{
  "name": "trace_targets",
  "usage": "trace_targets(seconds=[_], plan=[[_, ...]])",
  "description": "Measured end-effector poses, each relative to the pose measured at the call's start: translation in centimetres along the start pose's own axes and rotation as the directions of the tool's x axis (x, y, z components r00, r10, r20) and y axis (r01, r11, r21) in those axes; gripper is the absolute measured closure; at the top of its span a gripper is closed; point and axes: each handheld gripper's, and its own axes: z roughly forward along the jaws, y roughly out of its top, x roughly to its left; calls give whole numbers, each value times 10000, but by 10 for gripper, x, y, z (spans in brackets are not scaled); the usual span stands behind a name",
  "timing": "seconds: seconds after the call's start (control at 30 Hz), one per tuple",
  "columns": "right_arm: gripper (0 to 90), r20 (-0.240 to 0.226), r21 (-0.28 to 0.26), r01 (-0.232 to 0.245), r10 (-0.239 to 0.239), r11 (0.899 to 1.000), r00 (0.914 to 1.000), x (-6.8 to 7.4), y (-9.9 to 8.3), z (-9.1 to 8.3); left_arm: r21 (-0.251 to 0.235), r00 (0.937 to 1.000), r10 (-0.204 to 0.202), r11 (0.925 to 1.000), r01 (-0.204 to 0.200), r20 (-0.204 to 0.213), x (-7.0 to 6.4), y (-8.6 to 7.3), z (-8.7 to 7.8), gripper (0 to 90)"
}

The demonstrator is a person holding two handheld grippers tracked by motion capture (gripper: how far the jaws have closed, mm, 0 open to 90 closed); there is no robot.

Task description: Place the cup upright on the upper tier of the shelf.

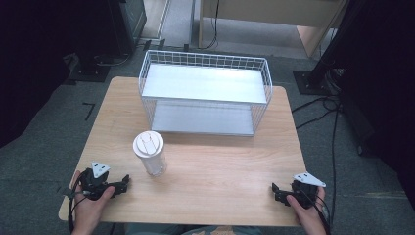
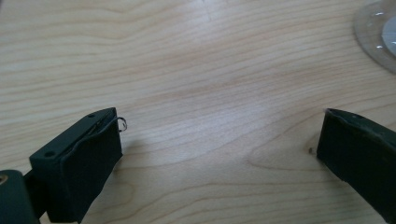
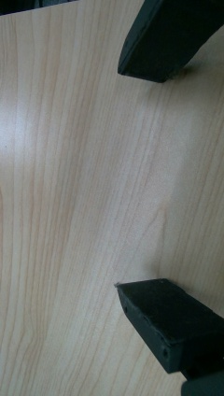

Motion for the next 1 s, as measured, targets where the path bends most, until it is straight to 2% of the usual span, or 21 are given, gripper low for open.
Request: trace_targets(seconds=[0.07,0.13,0.2,0.27,0.33,0.4,0.5,0.53,0.6,0.7,0.73,0.8,0.83,0.9,0.97,1.0], plan=[[0,79,-12,-55,55,10000,10000,-2,1,1,-194,9998,117,9997,-115,142,-1,-1,-3,2],[0,115,-18,-46,47,10000,9999,-2,1,1,-202,9998,166,9997,-164,81,-2,-1,-3,2],[0,116,-19,-52,52,10000,9999,-3,1,1,-261,9997,102,9996,-95,239,-4,-1,-5,2],[0,115,-22,-47,48,10000,9999,-3,1,1,-674,9990,226,9975,-199,388,-8,1,-13,2],[0,115,-24,-44,45,10000,9999,-3,1,1,-795,9986,275,9965,-239,445,-9,2,-15,2],[0,-18,-17,40,-41,10000,10000,-3,1,1,-1091,9966,378,9936,-297,735,-15,4,-20,2],[0,-88,-10,121,-121,9999,9999,-2,1,1,-1161,9945,409,9928,-295,969,-18,5,-23,2],[0,-87,-10,120,-120,9999,9999,-2,1,1,-1297,9922,508,9909,-359,1136,-21,6,-27,2],[0,-89,-12,119,-119,9999,9999,-2,1,1,-1490,9890,458,9885,-245,1410,-22,8,-32,2],[0,-88,-10,120,-120,9999,9999,-2,1,1,-1661,9860,497,9858,-228,1595,-24,9,-37,2],[0,-86,-11,121,-121,9999,9999,-2,1,1,-1757,9815,499,9843,-170,1846,-25,11,-40,2],[0,-88,-8,116,-116,9999,9999,-2,1,1,-1897,9765,547,9817,-146,2083,-29,14,-42,2],[0,-87,-10,120,-120,9999,9999,-2,1,1,-1897,9765,547,9817,-146,2083,-29,14,-42,2],[0,-87,-9,119,-119,9999,9999,-2,1,1,-1934,9724,743,9806,-309,2213,-33,16,-41,2],[0,-88,-10,121,-121,9999,9999,-2,1,1,-2018,9664,803,9790,-304,2443,-39,22,-38,2],[0,-87,-10,119,-119,9999,9999,-2,1,1,-2018,9664,803,9790,-304,2443,-39,22,-38,2]])
